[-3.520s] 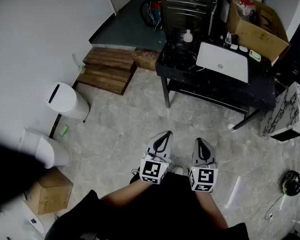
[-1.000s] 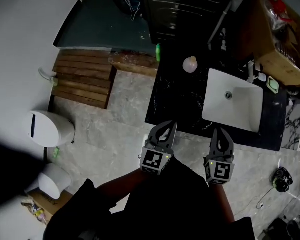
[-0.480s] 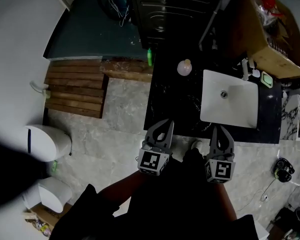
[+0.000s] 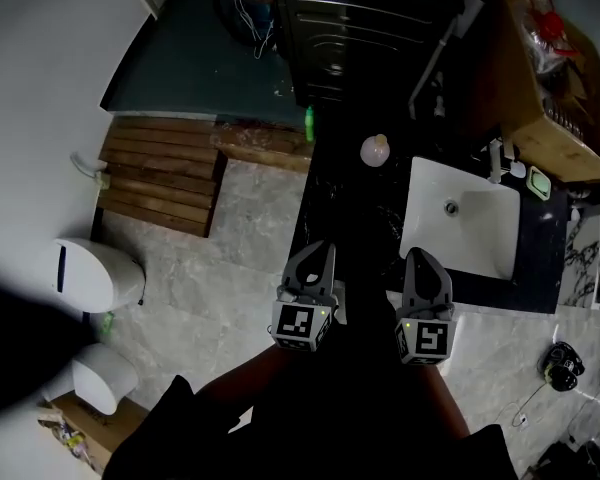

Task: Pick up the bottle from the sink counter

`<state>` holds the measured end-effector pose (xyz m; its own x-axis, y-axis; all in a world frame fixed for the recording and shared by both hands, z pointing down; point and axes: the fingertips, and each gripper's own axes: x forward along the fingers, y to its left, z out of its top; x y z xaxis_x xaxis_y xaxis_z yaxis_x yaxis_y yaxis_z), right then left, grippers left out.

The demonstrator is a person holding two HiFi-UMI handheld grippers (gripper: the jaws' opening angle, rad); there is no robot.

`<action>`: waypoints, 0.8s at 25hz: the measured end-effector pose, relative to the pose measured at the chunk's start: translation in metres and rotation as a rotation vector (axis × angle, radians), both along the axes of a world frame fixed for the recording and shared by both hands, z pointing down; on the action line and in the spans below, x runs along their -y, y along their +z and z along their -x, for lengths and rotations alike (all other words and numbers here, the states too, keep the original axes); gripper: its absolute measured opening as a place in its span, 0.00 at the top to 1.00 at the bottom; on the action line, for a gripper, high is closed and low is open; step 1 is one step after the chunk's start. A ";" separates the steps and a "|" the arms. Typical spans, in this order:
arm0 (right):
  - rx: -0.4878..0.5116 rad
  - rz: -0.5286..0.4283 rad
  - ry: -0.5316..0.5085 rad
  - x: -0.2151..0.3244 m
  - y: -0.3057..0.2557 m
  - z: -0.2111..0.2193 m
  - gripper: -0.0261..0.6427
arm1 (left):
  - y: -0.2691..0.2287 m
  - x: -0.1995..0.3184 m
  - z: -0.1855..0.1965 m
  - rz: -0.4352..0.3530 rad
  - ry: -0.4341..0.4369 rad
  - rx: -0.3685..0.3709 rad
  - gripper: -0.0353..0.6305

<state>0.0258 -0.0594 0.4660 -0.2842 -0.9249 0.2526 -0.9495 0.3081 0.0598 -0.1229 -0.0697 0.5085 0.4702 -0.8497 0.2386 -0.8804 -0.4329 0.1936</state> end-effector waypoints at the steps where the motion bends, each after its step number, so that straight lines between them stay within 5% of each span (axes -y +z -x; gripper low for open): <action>1: 0.008 -0.004 -0.006 0.009 0.000 -0.001 0.90 | -0.001 0.006 -0.002 -0.005 -0.006 0.005 0.92; 9: 0.077 -0.016 -0.046 0.084 -0.013 -0.014 0.90 | -0.003 0.073 -0.032 0.012 -0.012 -0.013 0.92; 20: 0.133 0.073 -0.136 0.143 0.016 -0.038 0.90 | 0.030 0.149 -0.075 0.063 0.015 0.069 0.92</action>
<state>0.0634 -0.2027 0.4821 -0.4408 -0.8563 0.2692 -0.8968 0.4332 -0.0903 -0.0483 -0.2189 0.5382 0.4633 -0.8250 0.3236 -0.8862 -0.4350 0.1597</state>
